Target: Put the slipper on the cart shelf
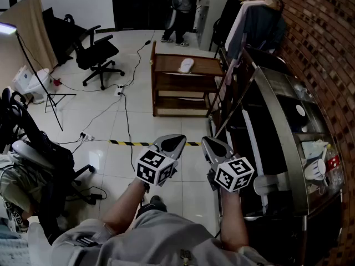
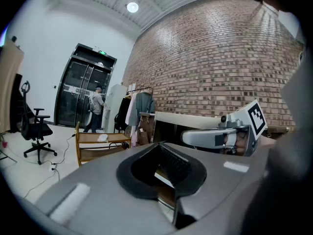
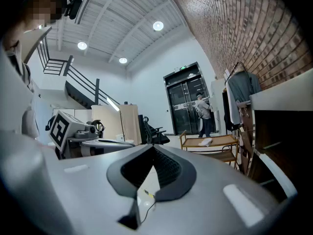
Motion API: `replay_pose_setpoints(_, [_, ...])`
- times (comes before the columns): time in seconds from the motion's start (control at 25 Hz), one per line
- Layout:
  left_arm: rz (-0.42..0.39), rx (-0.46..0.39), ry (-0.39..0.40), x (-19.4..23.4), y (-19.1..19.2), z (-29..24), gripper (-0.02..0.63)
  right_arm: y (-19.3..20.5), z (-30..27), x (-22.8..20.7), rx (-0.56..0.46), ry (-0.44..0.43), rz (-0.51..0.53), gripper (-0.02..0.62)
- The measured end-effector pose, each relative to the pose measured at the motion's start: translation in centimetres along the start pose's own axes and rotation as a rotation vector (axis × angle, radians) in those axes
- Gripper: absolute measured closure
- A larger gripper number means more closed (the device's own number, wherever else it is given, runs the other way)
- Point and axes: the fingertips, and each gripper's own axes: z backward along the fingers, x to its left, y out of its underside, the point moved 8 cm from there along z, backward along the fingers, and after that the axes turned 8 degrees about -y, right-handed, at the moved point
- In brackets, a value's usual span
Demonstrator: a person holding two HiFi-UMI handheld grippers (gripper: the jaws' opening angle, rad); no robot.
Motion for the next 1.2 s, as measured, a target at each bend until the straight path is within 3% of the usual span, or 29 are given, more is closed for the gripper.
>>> replay_pose_setpoints(0.44, [-0.003, 0.023, 0.037, 11.9, -2.8, -5.4, 0.598, -2.7, -12.0, -4.3, -0.011, 0.061, -0.015, 0.595])
replay_pose_setpoints(0.76, [0.026, 0.046, 0.015, 17.7, -2.8, -10.2, 0.598, -2.6, -17.8, -9.1, 0.019, 0.057, -0.048, 0.595])
replay_pose_setpoints(1.2, [-0.004, 0.071, -0.061, 22.4, -5.2, -24.4, 0.598, -4.9, -24.6, -24.0, 0.003, -0.004, -0.063, 0.595])
